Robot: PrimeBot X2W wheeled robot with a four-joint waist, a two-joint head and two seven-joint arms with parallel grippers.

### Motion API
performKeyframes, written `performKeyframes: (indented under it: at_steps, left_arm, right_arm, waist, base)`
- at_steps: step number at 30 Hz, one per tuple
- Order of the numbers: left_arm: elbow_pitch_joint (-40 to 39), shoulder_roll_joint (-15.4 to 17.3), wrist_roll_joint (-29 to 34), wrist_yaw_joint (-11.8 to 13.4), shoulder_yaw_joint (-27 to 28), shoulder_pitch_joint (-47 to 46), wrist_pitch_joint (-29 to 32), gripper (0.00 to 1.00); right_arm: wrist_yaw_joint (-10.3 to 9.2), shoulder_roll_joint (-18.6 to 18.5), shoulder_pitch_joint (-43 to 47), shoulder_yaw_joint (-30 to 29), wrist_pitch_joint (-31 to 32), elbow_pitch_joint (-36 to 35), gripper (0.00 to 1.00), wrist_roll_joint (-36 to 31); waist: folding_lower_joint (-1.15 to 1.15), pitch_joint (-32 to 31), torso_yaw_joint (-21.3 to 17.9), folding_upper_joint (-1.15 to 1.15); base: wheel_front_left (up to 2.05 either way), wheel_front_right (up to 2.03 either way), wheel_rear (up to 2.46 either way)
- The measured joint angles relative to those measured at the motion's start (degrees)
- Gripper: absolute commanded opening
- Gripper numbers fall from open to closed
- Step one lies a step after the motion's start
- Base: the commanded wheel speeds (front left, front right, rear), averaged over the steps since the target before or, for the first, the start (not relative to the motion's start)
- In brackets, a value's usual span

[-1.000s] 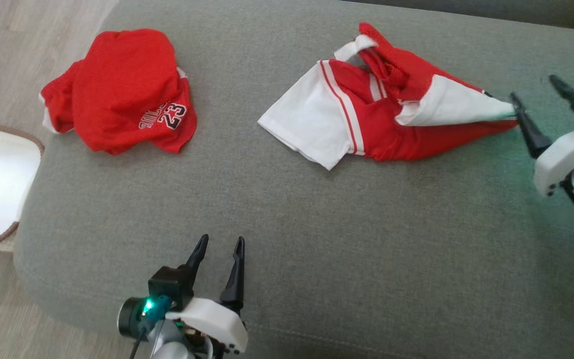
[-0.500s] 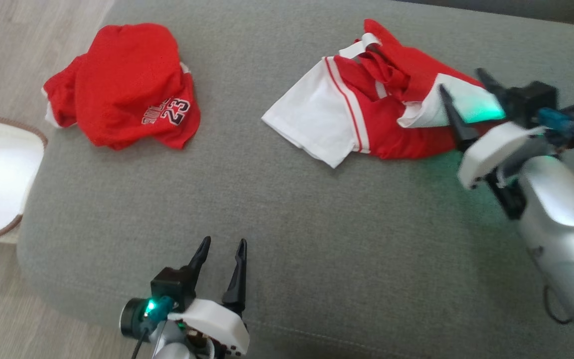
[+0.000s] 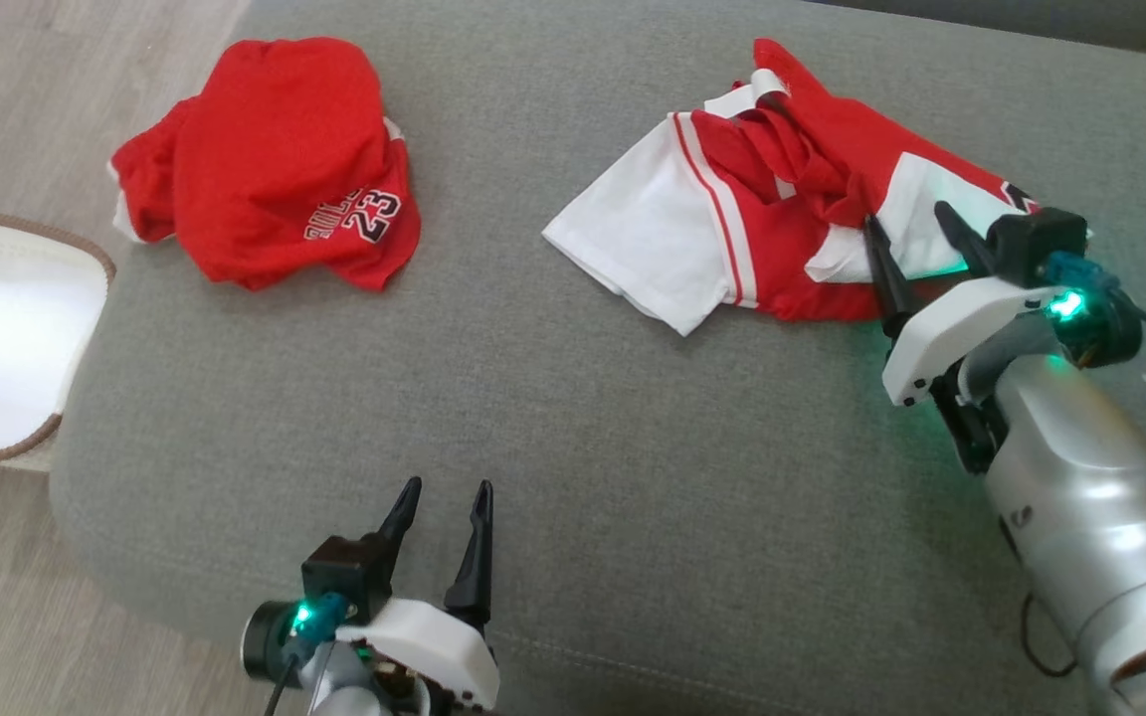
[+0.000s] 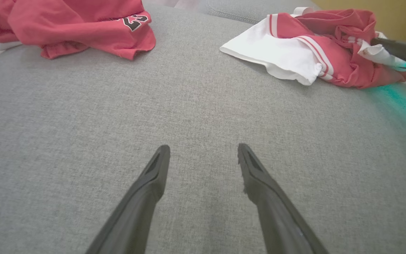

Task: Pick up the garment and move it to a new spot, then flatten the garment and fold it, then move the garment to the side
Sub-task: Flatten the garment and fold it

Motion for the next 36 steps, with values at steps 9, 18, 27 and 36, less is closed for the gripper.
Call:
performKeyframes:
  at_steps: [9, 18, 27, 36]
  left_arm:
    - [0.0, 0.0, 0.0, 0.0, -0.1, -0.1, 0.0, 1.00]
    - [0.0, 0.0, 0.0, 0.0, 0.7, 0.1, 0.0, 1.00]
    - [0.3, 0.0, 0.7, -0.6, 2.2, 0.4, 0.0, 1.00]
    - [0.6, 0.0, 0.5, -1.1, 1.3, 1.4, 0.0, 1.00]
  right_arm:
    - [0.00, 1.4, 1.7, -5.9, -0.9, 3.1, 0.00, -3.8]
    - [0.00, 2.3, 4.8, -15.7, -1.0, -9.1, 0.00, -4.4]
    - [0.00, -6.6, 4.5, -24.6, -1.1, -25.0, 0.00, -8.4]
    - [0.00, -12.6, -11.5, -19.5, 2.2, -29.6, 0.00, -12.4]
  waist:
    - [0.00, 0.3, -1.4, 0.00]
    - [0.00, -1.2, -2.7, 0.00]
    - [0.00, -4.2, -6.1, 0.00]
    - [0.00, -5.6, -7.1, 0.00]
  base:
    - [0.00, 0.00, 0.00]
    - [0.00, 0.00, 0.00]
    - [0.00, 0.00, 0.00]
    - [0.00, 0.00, 0.00]
